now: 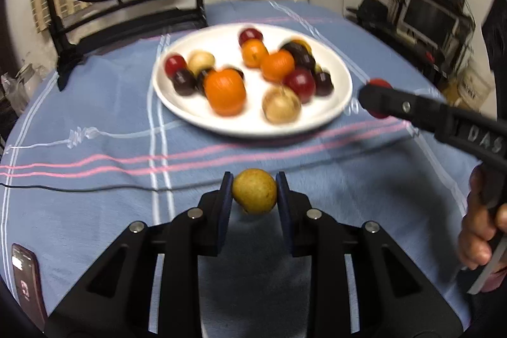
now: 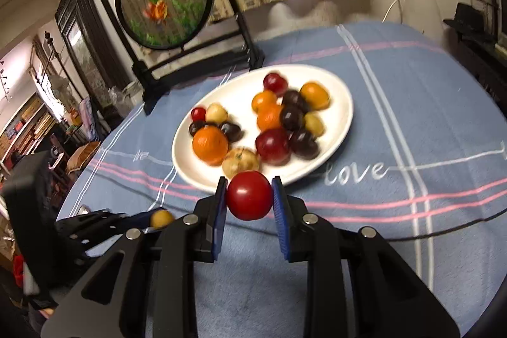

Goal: Organize fruits

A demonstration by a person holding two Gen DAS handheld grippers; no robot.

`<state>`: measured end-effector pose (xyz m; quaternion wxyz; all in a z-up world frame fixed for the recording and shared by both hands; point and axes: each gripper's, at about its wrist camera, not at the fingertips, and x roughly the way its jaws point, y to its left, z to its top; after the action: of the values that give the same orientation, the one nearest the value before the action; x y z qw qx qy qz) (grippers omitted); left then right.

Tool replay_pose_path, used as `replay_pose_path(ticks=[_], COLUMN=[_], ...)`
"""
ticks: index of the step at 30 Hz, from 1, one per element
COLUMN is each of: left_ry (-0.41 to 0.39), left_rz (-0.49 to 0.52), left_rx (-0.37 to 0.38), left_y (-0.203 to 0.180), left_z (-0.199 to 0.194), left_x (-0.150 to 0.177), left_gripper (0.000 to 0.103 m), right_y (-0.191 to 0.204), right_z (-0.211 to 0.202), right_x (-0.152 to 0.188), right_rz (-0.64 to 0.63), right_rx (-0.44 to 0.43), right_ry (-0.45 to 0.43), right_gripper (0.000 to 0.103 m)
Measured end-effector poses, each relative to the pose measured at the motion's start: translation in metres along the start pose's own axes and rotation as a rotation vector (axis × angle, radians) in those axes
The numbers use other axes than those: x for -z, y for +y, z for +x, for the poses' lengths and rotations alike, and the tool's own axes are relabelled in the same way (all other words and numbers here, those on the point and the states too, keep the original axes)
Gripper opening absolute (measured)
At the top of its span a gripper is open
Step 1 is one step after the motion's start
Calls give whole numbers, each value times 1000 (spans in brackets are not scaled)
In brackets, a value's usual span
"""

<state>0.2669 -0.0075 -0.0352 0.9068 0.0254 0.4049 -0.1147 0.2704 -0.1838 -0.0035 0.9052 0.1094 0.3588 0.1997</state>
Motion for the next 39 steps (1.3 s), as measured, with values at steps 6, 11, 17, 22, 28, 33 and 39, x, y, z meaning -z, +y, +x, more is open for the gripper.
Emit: replay_pose_path(ticks=[6,11,17,22,28,33,39], left_ry=[-60,-42,-6,-12,-127,-172,-143], left_rz=[-42,-81,-103,-107,-69,-81,-54], left_rx=[-28,-70,-124,-161,-254,-201,-177], left_y=[16,27,37,39,27,17,4], left_z=[4,38,65,64,11,-38,-58], left_x=[-58,-96,-109,-110,-92,-54,5], left_gripper=[28,28,28,30,90,99,99], right_y=[-2,-11,-13,-13,-8,10,18], right_z=[17,54,82,88,53,6,-36], right_x=[-40,-64,-74,-76,-68,-30,34], right_rz=[-41,-49,-84,-87,-116,-212,-259], right_rx=[30,36,35,6,18,48,40], right_ry=[-42,-1,40,66,41,-2,-20], right_gripper=[28,28,28,52,93,102,102])
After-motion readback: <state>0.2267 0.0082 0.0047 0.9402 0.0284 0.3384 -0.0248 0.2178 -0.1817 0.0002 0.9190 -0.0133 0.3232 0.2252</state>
